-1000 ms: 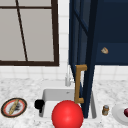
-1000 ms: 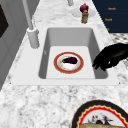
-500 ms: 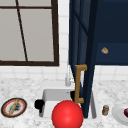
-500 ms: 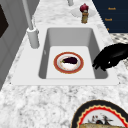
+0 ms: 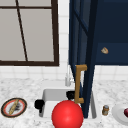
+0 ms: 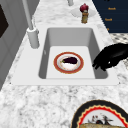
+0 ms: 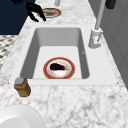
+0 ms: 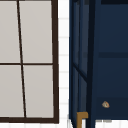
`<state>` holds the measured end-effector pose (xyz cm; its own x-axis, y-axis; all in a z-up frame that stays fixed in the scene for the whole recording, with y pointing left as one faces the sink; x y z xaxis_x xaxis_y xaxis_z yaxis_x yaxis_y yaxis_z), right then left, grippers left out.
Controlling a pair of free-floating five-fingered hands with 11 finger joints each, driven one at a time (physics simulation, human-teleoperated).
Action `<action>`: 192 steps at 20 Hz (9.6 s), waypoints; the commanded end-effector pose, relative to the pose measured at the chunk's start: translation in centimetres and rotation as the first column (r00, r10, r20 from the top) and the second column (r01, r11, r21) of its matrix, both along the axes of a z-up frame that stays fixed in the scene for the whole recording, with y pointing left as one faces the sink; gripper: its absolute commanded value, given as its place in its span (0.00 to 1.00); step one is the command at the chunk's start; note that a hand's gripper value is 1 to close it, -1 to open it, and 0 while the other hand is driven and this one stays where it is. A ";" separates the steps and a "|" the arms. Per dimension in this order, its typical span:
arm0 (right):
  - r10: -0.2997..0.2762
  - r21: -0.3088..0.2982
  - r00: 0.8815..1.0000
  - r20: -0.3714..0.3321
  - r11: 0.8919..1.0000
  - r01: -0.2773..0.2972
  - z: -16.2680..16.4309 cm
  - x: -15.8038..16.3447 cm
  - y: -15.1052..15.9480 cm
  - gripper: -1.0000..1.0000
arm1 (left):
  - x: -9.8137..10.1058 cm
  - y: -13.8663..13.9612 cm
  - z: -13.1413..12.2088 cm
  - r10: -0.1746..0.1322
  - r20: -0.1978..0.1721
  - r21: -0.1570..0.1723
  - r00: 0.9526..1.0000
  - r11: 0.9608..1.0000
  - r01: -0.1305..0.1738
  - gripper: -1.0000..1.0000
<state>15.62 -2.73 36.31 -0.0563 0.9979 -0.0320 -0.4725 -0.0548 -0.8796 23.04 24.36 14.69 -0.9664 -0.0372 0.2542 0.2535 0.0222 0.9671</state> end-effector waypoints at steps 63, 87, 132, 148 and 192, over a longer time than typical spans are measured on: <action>0.497 0.438 0.857 0.134 0.747 -0.501 17.5 0.2 -22.7 0.00 | 0.0 0.0 0.0 0.000 0.000 0.000 1.000 1.000 0.000 0.50; 0.667 0.560 0.705 0.240 0.498 -0.662 17.9 9.4 -33.3 0.00 | 0.0 0.0 0.0 0.000 0.000 0.000 1.000 1.000 0.000 0.50; 0.632 0.575 0.766 0.117 0.586 -0.571 10.8 11.3 -36.3 0.00 | 0.0 0.0 0.0 0.000 0.000 0.000 1.000 1.000 0.000 0.50; 0.380 0.397 0.925 -0.015 0.851 -0.343 3.5 7.1 -36.2 0.00 | 0.0 0.0 0.0 0.000 0.000 0.000 1.000 1.000 0.000 0.50; -0.103 0.006 0.989 -0.108 0.995 0.104 -17.3 11.9 -31.4 0.00 | 0.0 0.0 0.0 0.000 0.000 0.000 1.000 1.000 0.000 0.50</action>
<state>26.47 -34.12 19.75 0.0437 0.9990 0.0102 -0.5673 0.0332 -0.8229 23.04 24.36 14.69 -0.9664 -0.0372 0.2542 0.2535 0.0222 0.9671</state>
